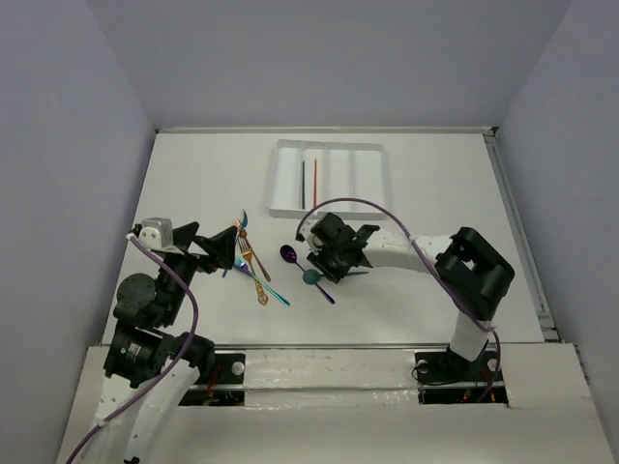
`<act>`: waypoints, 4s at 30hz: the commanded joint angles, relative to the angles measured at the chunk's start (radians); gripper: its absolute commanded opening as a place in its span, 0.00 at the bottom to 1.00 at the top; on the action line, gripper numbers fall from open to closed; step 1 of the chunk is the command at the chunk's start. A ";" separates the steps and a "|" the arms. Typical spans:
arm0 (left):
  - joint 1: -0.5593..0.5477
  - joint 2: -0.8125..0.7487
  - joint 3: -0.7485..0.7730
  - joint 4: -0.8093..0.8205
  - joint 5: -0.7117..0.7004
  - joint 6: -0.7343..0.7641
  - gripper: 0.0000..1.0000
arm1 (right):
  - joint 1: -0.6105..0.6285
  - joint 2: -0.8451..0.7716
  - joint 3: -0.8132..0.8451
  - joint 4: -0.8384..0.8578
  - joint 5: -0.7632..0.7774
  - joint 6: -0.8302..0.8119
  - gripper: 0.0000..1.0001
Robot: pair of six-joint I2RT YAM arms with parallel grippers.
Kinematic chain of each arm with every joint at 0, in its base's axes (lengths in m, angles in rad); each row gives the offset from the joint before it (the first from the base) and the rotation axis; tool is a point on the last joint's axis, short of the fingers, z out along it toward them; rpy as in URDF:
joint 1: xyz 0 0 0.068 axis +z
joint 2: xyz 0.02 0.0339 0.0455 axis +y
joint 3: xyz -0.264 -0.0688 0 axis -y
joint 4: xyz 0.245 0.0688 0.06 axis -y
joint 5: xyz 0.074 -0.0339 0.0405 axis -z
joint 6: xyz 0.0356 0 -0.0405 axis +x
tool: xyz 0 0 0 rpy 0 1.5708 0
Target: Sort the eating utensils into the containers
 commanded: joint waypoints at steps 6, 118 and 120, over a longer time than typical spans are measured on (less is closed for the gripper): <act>0.008 -0.020 0.021 0.054 0.015 0.008 0.99 | 0.078 0.018 0.048 -0.021 -0.047 0.008 0.18; 0.008 -0.014 0.018 0.045 0.015 0.000 0.99 | 0.159 0.125 0.090 0.177 0.309 0.470 0.38; 0.008 -0.014 0.018 0.046 0.015 0.000 0.99 | 0.159 0.153 0.119 0.168 0.320 0.466 0.28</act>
